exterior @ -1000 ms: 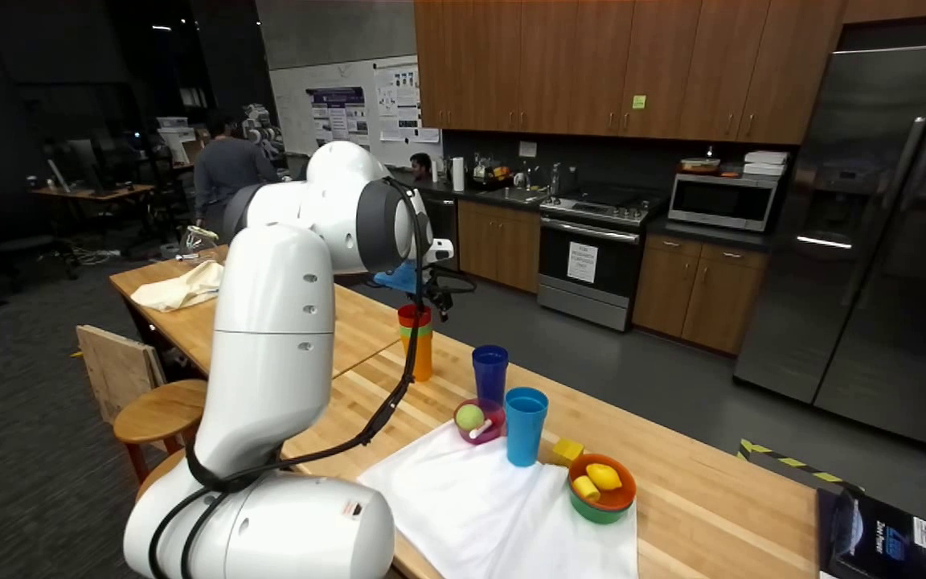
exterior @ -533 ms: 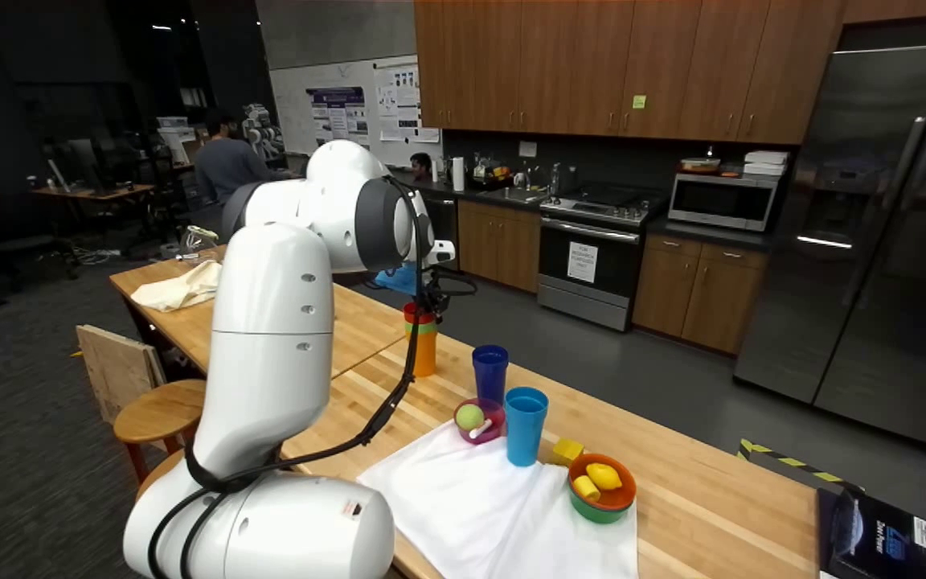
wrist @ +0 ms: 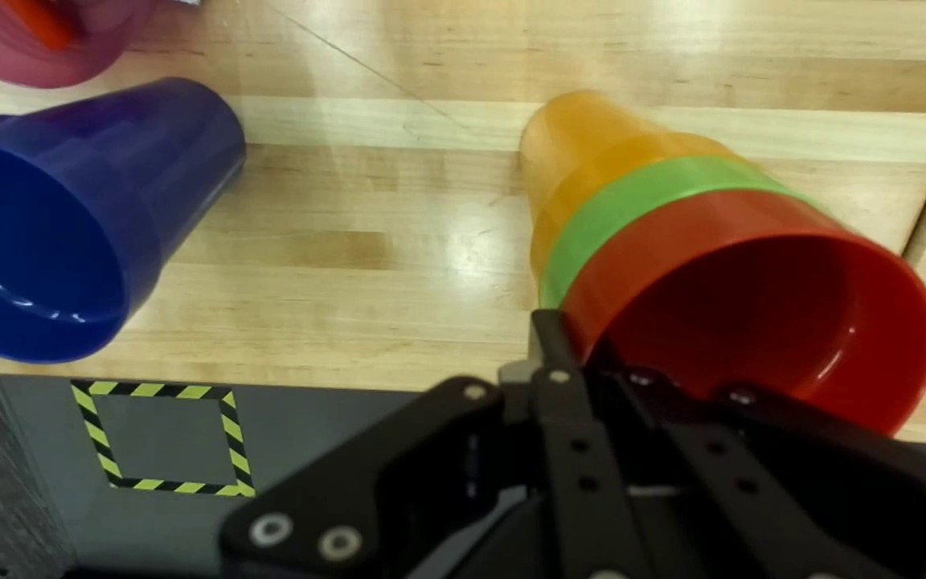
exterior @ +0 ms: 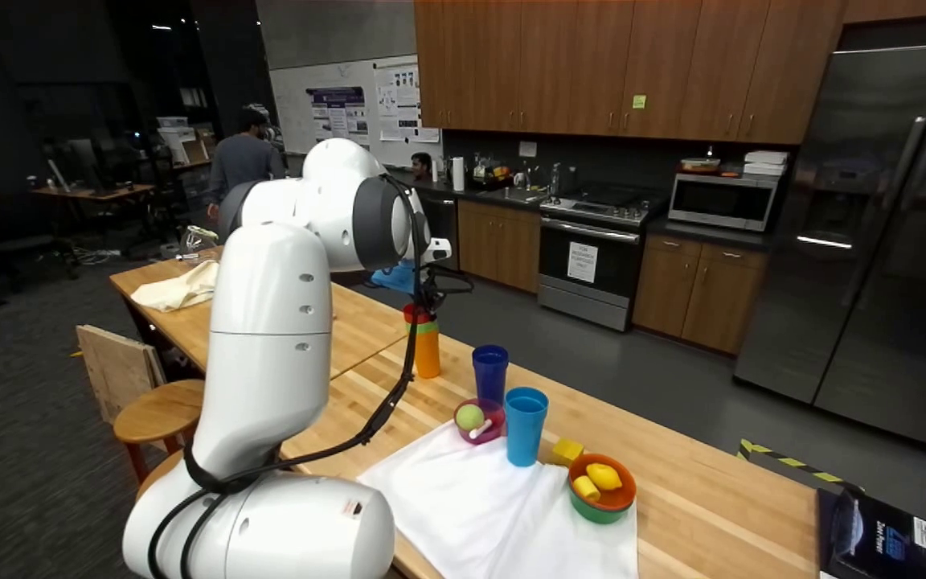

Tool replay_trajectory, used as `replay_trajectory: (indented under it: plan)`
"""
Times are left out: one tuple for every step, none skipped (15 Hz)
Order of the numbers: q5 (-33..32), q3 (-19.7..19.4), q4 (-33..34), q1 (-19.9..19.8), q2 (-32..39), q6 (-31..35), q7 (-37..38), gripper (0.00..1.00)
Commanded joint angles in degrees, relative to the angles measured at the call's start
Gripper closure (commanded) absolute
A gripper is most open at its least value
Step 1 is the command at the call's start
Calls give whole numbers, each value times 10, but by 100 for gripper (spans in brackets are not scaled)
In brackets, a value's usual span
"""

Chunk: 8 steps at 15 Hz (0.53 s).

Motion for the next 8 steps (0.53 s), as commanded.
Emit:
replay_trajectory:
  plan:
    - [-21, -1, -9, 6, -15, -11, 9, 99]
    - [-24, 0, -13, 6, -20, -9, 8, 99]
    - [-24, 1, -10, 6, -20, -9, 7, 99]
    - [-25, 2, -11, 6, -25, -9, 5, 99]
    - [-27, 4, -17, 6, -32, -8, 3, 99]
    - [-30, 4, -17, 7, -37, -8, 3, 99]
    - [-34, 5, -18, 7, -42, -7, 4, 99]
    - [-38, 6, -23, 7, -50, -5, 4, 99]
